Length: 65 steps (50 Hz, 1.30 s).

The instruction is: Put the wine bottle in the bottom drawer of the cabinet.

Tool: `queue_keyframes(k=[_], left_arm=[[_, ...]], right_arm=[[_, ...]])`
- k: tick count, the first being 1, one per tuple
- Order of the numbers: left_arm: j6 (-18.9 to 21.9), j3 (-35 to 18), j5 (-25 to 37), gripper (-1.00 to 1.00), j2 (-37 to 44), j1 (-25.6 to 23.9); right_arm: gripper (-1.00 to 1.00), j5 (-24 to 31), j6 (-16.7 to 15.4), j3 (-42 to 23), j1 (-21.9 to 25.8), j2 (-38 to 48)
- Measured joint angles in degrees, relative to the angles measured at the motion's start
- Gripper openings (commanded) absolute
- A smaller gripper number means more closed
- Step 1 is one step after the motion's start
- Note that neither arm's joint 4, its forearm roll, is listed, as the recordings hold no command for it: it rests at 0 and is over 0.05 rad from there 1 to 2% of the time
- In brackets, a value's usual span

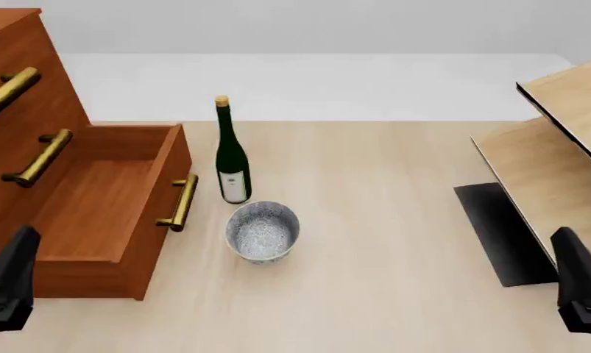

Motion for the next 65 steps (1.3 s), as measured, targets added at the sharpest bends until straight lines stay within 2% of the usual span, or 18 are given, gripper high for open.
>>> queue_keyframes(k=[8,18,33,45,53,65], left_arm=[[0.00,-4.02,2.02,1.00,1.55,-0.20],[0.49,-13.00,5.03,1.00,5.65,-0.79],[0.70,-32.09,13.35,1.00,21.78,-4.82],[-1.96,-45.71,23.64,1.00,34.68,-7.58],[-2.85,-49.70,27.91,1.00,40.68,-8.94],[-4.81,-50.57,30.62,1.00,46.47,-10.82]], right_arm=[[1.00,0.13,-0.07,-0.08,0.31,0.11],[1.00,0.23,0.02,-0.15,1.01,0.14],[1.00,0.48,0.10,-0.21,2.01,0.13],[1.00,0.61,-0.02,-0.20,2.63,0.13],[1.00,0.66,-0.15,-0.13,3.19,0.15],[1.00,0.81,-0.45,-0.05,4.03,0.26]])
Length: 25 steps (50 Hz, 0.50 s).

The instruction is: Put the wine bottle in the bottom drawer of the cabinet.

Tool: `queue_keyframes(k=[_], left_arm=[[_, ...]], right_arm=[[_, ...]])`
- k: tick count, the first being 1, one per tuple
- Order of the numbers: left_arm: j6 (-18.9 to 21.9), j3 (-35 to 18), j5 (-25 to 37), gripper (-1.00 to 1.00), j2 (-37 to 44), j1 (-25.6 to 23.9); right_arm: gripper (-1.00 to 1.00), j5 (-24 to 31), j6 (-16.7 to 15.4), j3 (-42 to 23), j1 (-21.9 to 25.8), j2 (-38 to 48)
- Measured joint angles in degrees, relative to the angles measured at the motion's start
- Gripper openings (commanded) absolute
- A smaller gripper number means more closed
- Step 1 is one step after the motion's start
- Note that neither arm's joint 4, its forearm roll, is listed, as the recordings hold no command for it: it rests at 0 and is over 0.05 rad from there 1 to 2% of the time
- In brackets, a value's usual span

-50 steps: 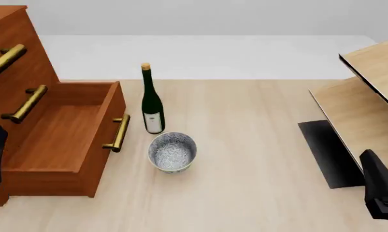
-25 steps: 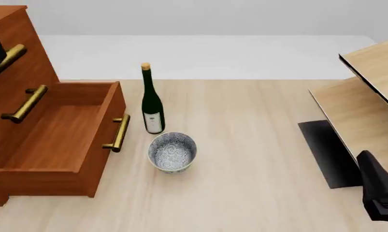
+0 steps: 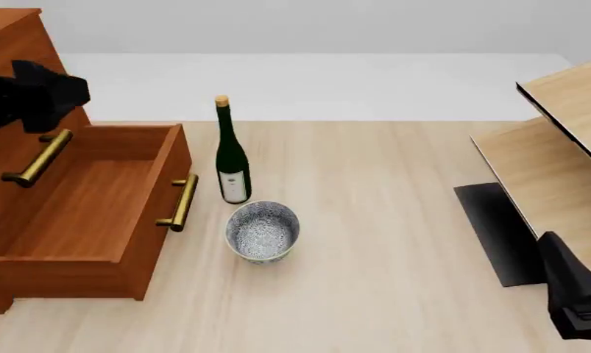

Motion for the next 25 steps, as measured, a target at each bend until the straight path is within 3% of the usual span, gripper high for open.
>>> queue_keyframes(k=[25], left_arm=[[-1.82,2.94,-1.77,1.00,5.42,-2.51]], right_arm=[[1.00,-0.15,-0.14,0.01,0.74,0.33]])
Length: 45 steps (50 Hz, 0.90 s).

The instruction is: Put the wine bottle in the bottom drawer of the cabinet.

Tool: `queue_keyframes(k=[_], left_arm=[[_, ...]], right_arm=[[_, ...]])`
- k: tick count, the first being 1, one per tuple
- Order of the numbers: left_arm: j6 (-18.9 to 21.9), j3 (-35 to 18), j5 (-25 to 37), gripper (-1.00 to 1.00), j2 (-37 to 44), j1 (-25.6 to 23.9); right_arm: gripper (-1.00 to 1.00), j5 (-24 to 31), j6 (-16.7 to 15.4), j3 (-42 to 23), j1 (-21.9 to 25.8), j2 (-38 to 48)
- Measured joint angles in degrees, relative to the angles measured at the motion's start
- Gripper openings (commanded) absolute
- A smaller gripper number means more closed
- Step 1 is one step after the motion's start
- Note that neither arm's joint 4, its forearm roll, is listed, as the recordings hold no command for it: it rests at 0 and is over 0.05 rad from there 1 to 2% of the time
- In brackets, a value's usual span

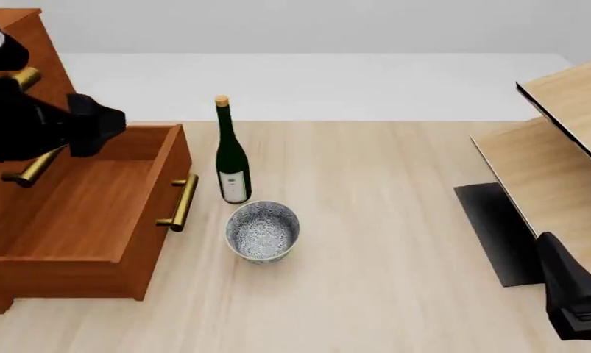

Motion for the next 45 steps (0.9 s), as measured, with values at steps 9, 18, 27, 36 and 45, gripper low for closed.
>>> queue_keyframes(k=[9,18,27,36,45], left_arm=[[-0.31,2.87,-2.75,1.00,1.00,-0.39],[-0.67,5.78,-5.79,1.00,2.30,-0.37],[-0.87,8.20,-8.78,1.00,3.84,-0.15],[-1.12,10.14,-11.59,1.00,5.16,0.12],[-1.25,11.99,-14.34,1.00,6.35,0.52]], right_arm=[[1.00,0.20,-0.03,0.00,0.16,-0.11],[1.00,0.48,-0.01,0.02,0.32,-0.22],[1.00,0.70,0.01,0.04,0.36,-0.31],[1.00,0.88,-0.18,0.05,0.27,-0.36],[1.00,1.05,-0.31,0.05,0.23,-0.38]])
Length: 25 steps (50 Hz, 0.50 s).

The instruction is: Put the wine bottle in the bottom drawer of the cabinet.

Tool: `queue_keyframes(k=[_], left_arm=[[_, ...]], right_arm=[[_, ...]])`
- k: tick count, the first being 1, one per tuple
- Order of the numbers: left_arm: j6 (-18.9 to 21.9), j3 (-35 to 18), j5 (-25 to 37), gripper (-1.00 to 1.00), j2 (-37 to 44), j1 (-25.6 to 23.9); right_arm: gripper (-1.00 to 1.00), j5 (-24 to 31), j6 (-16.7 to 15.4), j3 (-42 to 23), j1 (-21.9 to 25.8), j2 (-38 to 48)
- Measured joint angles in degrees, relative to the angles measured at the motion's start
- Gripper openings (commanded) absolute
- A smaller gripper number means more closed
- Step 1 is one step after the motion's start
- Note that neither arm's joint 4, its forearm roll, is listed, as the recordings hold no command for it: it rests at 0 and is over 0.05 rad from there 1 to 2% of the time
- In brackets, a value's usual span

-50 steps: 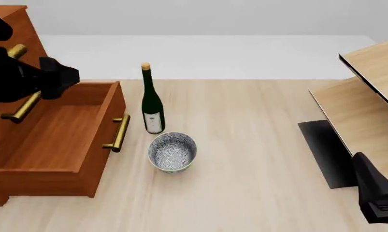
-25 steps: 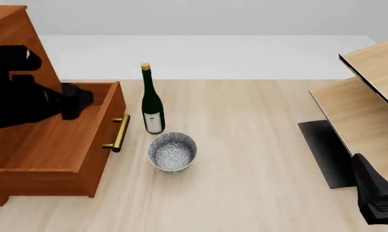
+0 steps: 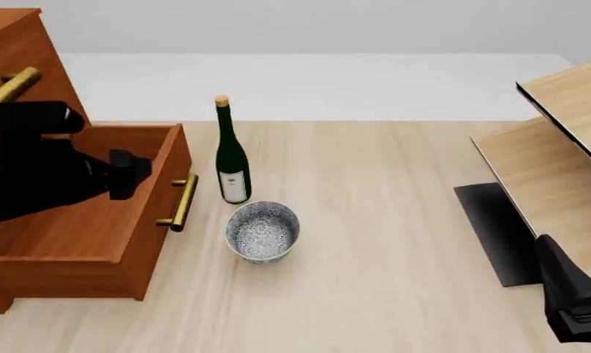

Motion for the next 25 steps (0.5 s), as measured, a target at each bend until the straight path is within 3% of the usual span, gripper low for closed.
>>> queue_keyframes(k=[25], left_arm=[[-0.99,3.96,-5.79,1.00,3.36,-0.29]], right_arm=[[1.00,0.34,-0.13,0.01,0.01,-0.08]])
